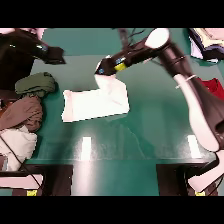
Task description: Fold the shirts.
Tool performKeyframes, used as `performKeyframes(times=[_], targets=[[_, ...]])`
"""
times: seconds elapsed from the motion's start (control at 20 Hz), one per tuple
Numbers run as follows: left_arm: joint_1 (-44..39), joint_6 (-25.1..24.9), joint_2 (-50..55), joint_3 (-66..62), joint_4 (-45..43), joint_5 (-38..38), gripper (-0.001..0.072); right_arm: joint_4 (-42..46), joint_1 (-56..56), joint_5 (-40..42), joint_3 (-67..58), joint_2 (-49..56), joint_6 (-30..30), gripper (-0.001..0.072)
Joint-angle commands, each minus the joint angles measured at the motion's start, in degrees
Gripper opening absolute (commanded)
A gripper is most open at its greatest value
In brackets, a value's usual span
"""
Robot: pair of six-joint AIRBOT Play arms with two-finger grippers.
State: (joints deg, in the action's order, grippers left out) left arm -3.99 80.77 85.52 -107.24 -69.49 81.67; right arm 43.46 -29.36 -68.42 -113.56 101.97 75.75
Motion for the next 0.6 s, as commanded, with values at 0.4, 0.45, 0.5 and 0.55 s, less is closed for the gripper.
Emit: performKeyframes(times=[0.4,0.45,0.5,0.55], targets=[[4.50,-0.22,-5.75,0.17,-2.34,2.73,0.0024,4.50,-12.44,8.55,-1.33,7.65,-11.06,0.0509],[4.50,-0.22,-5.75,0.17,-2.34,3.26,0.0024,6.95,-10.25,6.14,2.38,4.66,-10.56,0.0509],[4.50,-0.20,-5.75,0.17,-2.34,3.52,0.0024,9.33,-7.76,3.93,6.14,1.97,-9.99,0.0509],[4.50,-0.20,-5.75,0.17,-2.25,3.48,0.0024,10.86,-4.63,1.79,10.49,-0.63,-9.29,0.0509]])
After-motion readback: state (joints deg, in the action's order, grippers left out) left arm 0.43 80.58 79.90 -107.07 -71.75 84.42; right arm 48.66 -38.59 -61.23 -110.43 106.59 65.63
